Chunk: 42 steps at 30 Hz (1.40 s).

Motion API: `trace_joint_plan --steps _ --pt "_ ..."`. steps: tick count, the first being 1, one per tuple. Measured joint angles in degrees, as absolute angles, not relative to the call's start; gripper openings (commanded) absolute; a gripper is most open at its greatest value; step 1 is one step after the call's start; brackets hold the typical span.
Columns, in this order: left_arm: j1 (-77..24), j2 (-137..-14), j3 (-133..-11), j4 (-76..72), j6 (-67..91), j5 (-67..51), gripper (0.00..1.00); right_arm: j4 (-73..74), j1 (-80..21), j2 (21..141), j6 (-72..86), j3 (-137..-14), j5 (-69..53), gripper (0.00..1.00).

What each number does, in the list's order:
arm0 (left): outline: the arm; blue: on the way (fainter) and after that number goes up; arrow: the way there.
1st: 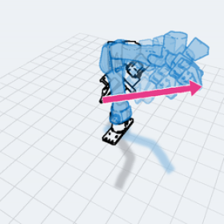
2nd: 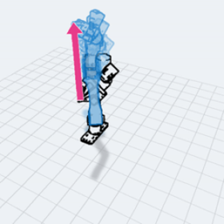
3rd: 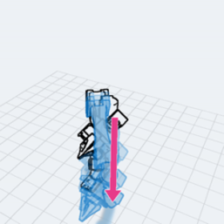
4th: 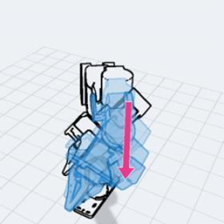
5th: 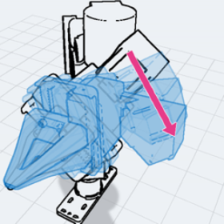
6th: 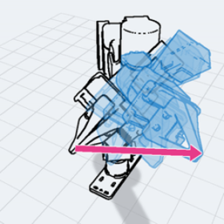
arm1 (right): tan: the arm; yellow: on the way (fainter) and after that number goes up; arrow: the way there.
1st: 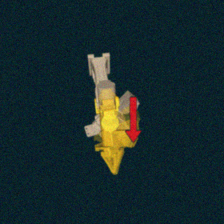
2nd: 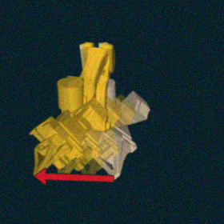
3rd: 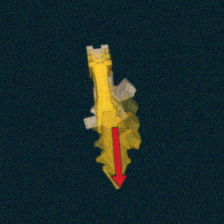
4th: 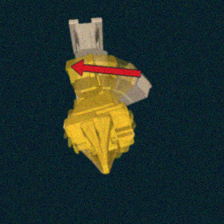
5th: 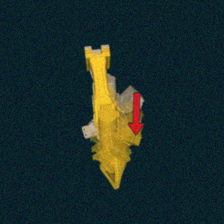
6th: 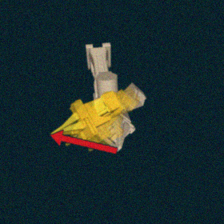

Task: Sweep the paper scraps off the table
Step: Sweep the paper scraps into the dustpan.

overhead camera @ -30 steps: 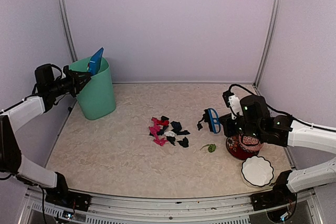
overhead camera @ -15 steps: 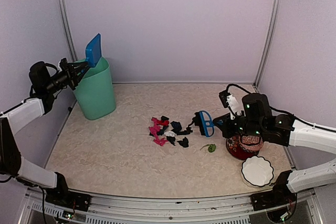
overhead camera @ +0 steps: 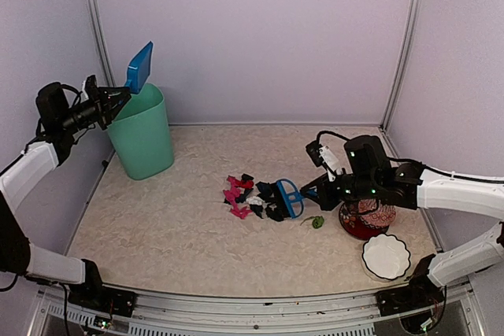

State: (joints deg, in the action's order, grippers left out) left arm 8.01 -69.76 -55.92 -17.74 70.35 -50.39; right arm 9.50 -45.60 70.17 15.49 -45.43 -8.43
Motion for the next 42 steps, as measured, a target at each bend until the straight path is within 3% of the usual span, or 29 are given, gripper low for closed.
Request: trace_joint_plan --steps 11,22,34,42 --pt "1.6 -66.9 -67.1 5.5 49.5 -44.4 0.0 8.6 -45.8 70.0 15.5 -46.0 -4.6 0.0" --pt "-19.2 -63.5 -70.4 22.4 33.4 -25.0 0.0 6.2 -45.3 68.8 14.4 -45.6 -5.5 0.0" --pt "-40.2 -56.9 -59.3 26.9 29.8 -3.9 0.0 9.0 -43.7 68.9 11.5 -51.6 3.0 0.0" --pt "-52.5 -53.7 -50.5 29.0 33.0 8.3 0.0 11.6 -43.0 75.3 7.0 -59.5 1.7 0.0"
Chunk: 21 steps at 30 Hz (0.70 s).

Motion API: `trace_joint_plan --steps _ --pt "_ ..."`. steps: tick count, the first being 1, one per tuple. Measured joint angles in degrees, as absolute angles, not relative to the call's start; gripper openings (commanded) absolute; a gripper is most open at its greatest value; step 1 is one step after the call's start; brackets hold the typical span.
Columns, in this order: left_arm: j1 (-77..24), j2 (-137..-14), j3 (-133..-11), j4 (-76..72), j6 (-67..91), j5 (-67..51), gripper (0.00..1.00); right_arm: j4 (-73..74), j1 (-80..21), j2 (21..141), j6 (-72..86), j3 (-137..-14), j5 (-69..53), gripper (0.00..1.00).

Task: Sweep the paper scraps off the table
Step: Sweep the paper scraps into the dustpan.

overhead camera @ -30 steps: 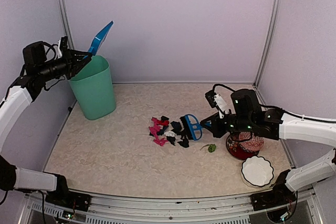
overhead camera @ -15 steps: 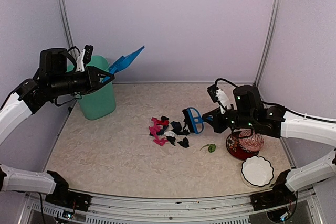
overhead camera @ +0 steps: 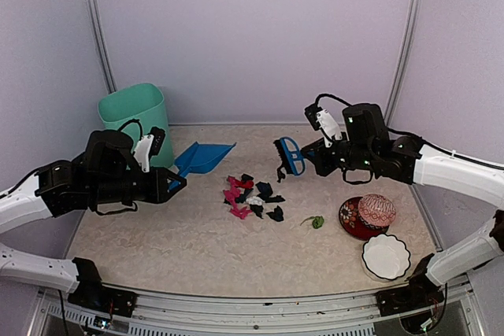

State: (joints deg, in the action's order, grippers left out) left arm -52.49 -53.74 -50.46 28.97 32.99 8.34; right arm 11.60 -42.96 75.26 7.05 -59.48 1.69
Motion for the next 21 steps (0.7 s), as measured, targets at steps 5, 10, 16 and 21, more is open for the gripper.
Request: trace_joint_plan --steps 5,10,16,21 --pt "-58.7 -53.8 -47.0 29.5 35.9 13.9 0.0 13.3 -42.9 76.9 5.1 -62.2 0.0 0.0" --pt "-63.7 -56.5 -45.0 30.1 38.8 17.6 0.0 14.0 -42.7 79.7 2.7 -67.1 0.5 0.0" --pt "-69.9 -62.0 -43.2 30.2 41.1 20.5 0.0 16.5 -42.2 86.3 0.2 -71.7 -0.3 0.0" --pt "-74.6 -66.5 -43.1 30.1 41.9 21.4 0.0 17.5 -42.2 90.8 -1.9 -71.8 3.8 0.0"
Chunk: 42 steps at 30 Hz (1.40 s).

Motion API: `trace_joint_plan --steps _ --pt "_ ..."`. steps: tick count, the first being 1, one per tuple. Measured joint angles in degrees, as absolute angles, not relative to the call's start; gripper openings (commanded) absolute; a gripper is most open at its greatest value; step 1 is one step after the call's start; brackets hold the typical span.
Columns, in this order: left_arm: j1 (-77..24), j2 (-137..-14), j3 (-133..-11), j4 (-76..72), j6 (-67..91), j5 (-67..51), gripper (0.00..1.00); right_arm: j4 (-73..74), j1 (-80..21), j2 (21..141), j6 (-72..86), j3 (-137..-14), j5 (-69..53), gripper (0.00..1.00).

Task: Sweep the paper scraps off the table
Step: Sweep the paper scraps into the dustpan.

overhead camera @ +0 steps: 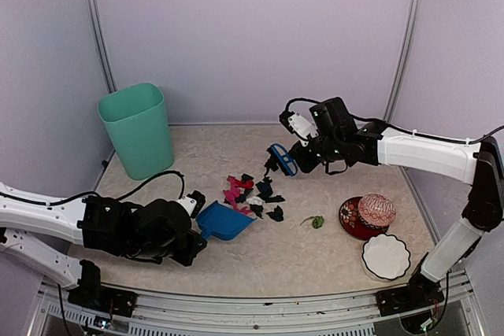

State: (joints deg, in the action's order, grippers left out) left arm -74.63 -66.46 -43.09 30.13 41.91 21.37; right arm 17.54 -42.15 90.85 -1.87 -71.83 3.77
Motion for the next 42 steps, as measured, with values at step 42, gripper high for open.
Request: trace_joint_plan --steps 42 --pt "-64.2 -89.1 -46.4 24.0 36.9 13.9 0.0 24.3 -47.1 112.4 -11.6 -84.8 5.9 0.0"
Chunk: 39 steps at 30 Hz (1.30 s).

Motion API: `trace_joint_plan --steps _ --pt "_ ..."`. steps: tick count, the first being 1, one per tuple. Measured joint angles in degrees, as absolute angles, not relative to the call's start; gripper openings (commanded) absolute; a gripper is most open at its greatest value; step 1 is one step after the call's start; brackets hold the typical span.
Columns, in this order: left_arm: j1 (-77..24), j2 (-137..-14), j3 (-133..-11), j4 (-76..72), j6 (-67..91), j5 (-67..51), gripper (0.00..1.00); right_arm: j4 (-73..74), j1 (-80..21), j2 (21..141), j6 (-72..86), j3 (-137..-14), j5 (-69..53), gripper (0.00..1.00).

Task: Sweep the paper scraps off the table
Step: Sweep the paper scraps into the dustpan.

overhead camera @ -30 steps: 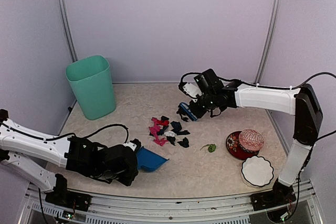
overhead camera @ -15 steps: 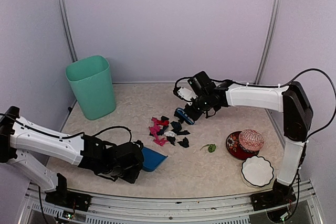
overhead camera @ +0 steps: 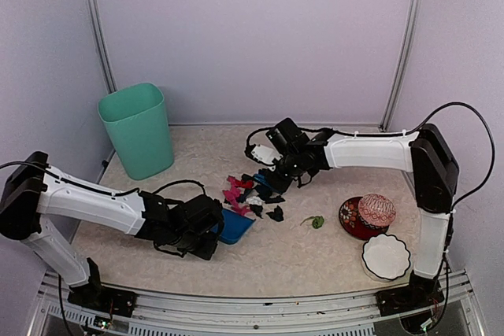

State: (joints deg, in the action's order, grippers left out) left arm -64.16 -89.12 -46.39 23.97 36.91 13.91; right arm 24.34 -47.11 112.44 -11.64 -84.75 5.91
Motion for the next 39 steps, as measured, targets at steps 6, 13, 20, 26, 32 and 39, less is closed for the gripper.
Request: trace_joint_plan --steps 6,13,20,26,32,39 --pt "-62.3 -90.7 -47.5 22.3 35.0 13.3 0.0 23.4 -49.6 113.5 -12.7 -85.4 7.0 0.0" --pt "-61.1 -92.2 -48.2 21.1 33.2 12.5 0.0 20.6 -54.3 113.5 -14.2 -83.8 7.0 0.0" --pt "-61.0 -92.4 -47.9 18.8 32.9 12.4 0.0 16.3 -57.3 110.1 -15.2 -78.0 7.2 0.0" --pt "-61.2 -92.4 -46.0 15.7 32.9 12.5 0.0 13.1 -58.5 104.7 -14.1 -71.5 5.5 0.0" --pt "-62.0 -92.2 -43.3 10.8 32.6 13.8 0.0 11.4 -58.5 100.6 -11.7 -67.5 7.3 0.0" --pt "-62.8 -92.2 -40.0 4.3 32.5 15.4 0.0 9.7 -58.7 94.3 -8.6 -62.2 12.1 0.0"
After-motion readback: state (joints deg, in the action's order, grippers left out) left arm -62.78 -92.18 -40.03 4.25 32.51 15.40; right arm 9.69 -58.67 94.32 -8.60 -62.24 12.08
